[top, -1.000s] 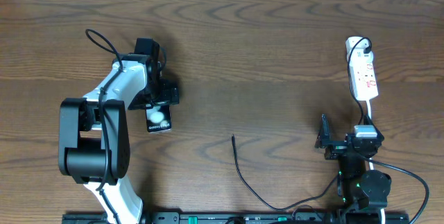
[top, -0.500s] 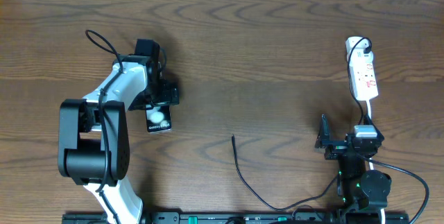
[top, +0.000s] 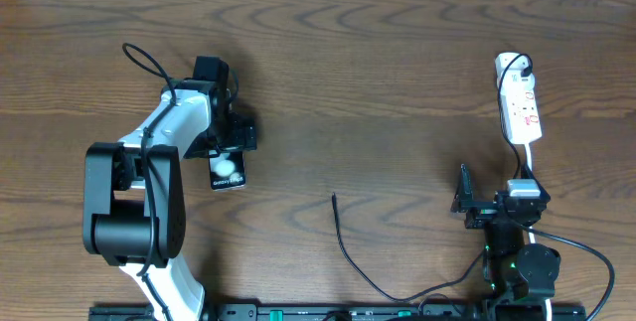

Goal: Plug charger to phone and switch on socket
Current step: 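Close the left gripper on the phone's sides, then lift the phone with the left gripper and tilt it upright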

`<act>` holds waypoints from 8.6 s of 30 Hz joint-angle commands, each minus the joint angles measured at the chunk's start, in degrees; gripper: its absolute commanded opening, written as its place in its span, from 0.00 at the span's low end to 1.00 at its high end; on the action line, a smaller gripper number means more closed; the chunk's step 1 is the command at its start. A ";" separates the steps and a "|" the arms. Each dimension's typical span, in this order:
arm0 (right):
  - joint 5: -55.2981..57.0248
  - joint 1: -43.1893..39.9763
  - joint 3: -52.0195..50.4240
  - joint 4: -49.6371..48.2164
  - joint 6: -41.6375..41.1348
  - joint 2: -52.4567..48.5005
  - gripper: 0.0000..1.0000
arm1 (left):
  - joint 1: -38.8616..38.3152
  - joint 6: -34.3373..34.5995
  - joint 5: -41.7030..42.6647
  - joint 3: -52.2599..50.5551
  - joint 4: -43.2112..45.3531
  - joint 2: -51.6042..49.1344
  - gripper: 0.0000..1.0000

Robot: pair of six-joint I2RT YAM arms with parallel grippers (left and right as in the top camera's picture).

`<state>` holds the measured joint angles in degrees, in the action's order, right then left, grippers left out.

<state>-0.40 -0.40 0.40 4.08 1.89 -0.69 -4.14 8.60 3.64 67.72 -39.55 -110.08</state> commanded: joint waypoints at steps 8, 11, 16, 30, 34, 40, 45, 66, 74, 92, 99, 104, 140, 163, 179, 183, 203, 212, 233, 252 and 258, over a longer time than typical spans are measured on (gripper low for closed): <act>0.26 0.66 -0.07 0.26 -0.59 0.37 0.99 | 0.20 0.24 -0.44 -2.80 -0.85 -1.90 0.98; 0.26 0.66 -0.07 0.26 -0.57 0.37 0.99 | 0.20 0.24 -0.46 -2.80 -1.05 -1.90 0.98; 0.26 0.66 -0.07 0.26 -0.59 0.37 0.99 | 0.20 0.24 -0.46 -2.80 -1.07 -1.90 0.98; 0.26 0.66 -0.07 0.26 -0.59 0.37 0.99 | 0.20 0.07 -0.46 -2.80 -1.51 -1.90 0.99; 0.26 0.66 -0.07 0.26 -0.59 0.37 0.99 | 0.20 0.07 -0.46 -2.80 -1.51 -1.90 0.99; 0.26 0.66 -0.07 0.26 -0.57 0.37 0.99 | 0.20 0.07 -0.46 -2.80 -1.49 -1.90 0.98; 0.26 0.66 -0.07 0.26 -0.59 0.37 0.99 | 0.20 0.07 -0.46 -2.80 -1.49 -1.90 0.97; 0.26 0.66 -0.07 0.26 -0.59 0.37 0.99 | 0.20 0.07 -0.46 -2.80 -1.49 -1.90 0.91; 0.26 0.66 -0.07 0.26 -0.57 0.37 0.99 | 0.20 0.07 -0.46 -2.80 -1.46 -1.90 0.86; 0.26 0.66 -0.07 0.26 -0.59 0.37 0.99 | 0.20 0.07 -0.46 -2.80 -1.46 -1.90 0.81; 0.26 0.66 -0.07 0.26 -0.59 0.37 0.99 | 0.20 0.07 -0.46 -2.80 -1.46 -1.90 0.81; 0.26 0.66 -0.07 0.26 -0.59 0.37 0.99 | 0.20 0.07 -0.46 -2.80 -1.46 -1.90 0.81; 0.26 0.66 -0.07 0.26 -0.59 0.37 0.99 | 0.20 0.07 -0.46 -2.80 -1.49 -1.90 0.65; 0.26 0.66 -0.09 0.26 -0.57 0.37 0.99 | 0.20 0.07 -0.46 -2.80 -1.46 -1.90 0.08; 0.26 0.66 -0.07 0.26 -0.59 0.37 0.99 | 0.20 0.07 -0.42 -1.07 -1.84 -1.25 0.08; 0.26 0.66 -0.07 0.26 -0.59 0.37 0.99 | 0.20 0.07 -0.44 0.11 -3.04 0.00 0.07; 0.26 0.66 -0.07 0.26 -0.59 0.35 0.99 | 0.20 0.13 2.40 0.90 -3.85 7.54 0.07; 0.26 0.66 -0.07 0.26 -0.59 0.35 0.99 | 0.20 0.15 24.61 0.90 -3.56 9.09 0.07; 0.26 0.66 -0.07 0.26 -0.57 0.35 0.99 | 0.20 29.49 70.20 0.87 13.57 9.16 0.07; 0.26 0.66 -0.09 0.26 -0.59 0.35 1.00 | 0.22 70.95 76.96 0.87 29.83 9.16 0.07; 0.26 0.66 -0.09 0.26 -0.59 0.35 0.99 | 0.22 80.19 77.02 0.87 33.97 9.16 0.07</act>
<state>-0.40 -0.40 0.40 4.08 1.89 -0.69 -4.14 81.10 78.00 67.94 -6.90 -102.96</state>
